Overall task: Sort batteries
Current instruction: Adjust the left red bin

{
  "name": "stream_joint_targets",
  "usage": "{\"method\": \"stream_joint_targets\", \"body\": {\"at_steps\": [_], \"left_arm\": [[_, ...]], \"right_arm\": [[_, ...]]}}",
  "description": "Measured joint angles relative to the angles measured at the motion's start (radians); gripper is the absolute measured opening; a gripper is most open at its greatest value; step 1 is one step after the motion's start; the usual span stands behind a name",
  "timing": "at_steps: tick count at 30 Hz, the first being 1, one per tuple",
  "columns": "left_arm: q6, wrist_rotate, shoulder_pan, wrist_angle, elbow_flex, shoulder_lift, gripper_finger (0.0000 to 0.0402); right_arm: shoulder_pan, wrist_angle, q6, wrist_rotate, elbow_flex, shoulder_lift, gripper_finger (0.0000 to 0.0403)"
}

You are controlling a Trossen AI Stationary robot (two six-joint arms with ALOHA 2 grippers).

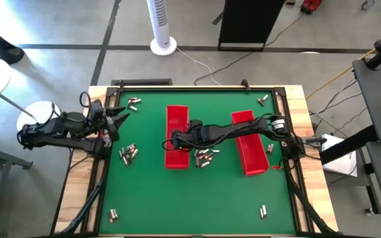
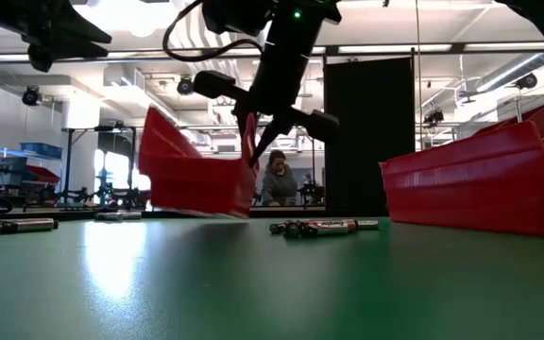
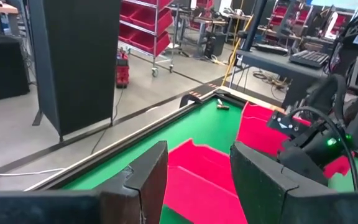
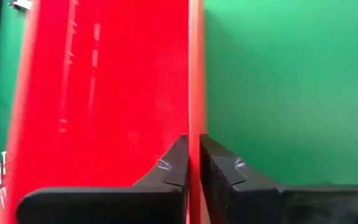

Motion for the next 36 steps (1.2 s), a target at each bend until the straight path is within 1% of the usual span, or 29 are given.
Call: {"method": "stream_joint_targets", "body": {"at_steps": [6, 10, 12, 16, 20, 24, 29, 36], "left_arm": [[0.0, 0.001, 0.0, -0.001, 0.0, 0.021, 0.0155], [-0.004, 0.001, 0.0, -0.001, 0.0, 0.026, 0.0155], [-0.007, 0.002, 0.0, -0.001, 0.0, 0.026, 0.0155], [-0.007, 0.002, 0.0, -0.001, 0.0, 0.027, 0.0155], [-0.007, 0.002, 0.0, -0.001, 0.0, 0.026, 0.0155], [-0.007, 0.002, 0.0, -0.001, 0.0, 0.028, 0.0155], [-0.028, 0.002, 0.0, -0.001, 0.0, 0.031, 0.0155], [-0.034, 0.003, 0.0, -0.001, 0.0, 0.031, 0.0155]], "right_arm": [[0.0, -0.002, 0.029, -0.036, -0.003, 0.01, 0.0092], [-0.004, -0.002, 0.028, -0.04, -0.004, 0.002, 0.0134], [-0.009, -0.002, 0.026, -0.041, -0.005, -0.016, 0.015], [-0.021, -0.001, -0.028, -0.043, -0.003, -0.057, 0.0172], [-0.023, -0.006, -0.062, -0.054, -0.004, -0.057, 0.0181], [-0.023, 0.016, -0.062, -0.09, -0.004, -0.025, 0.0183], [-0.023, 0.095, -0.112, -0.111, -0.005, -0.006, 0.0183], [-0.023, 0.101, -0.185, -0.185, -0.004, -0.011, 0.0183]]}}
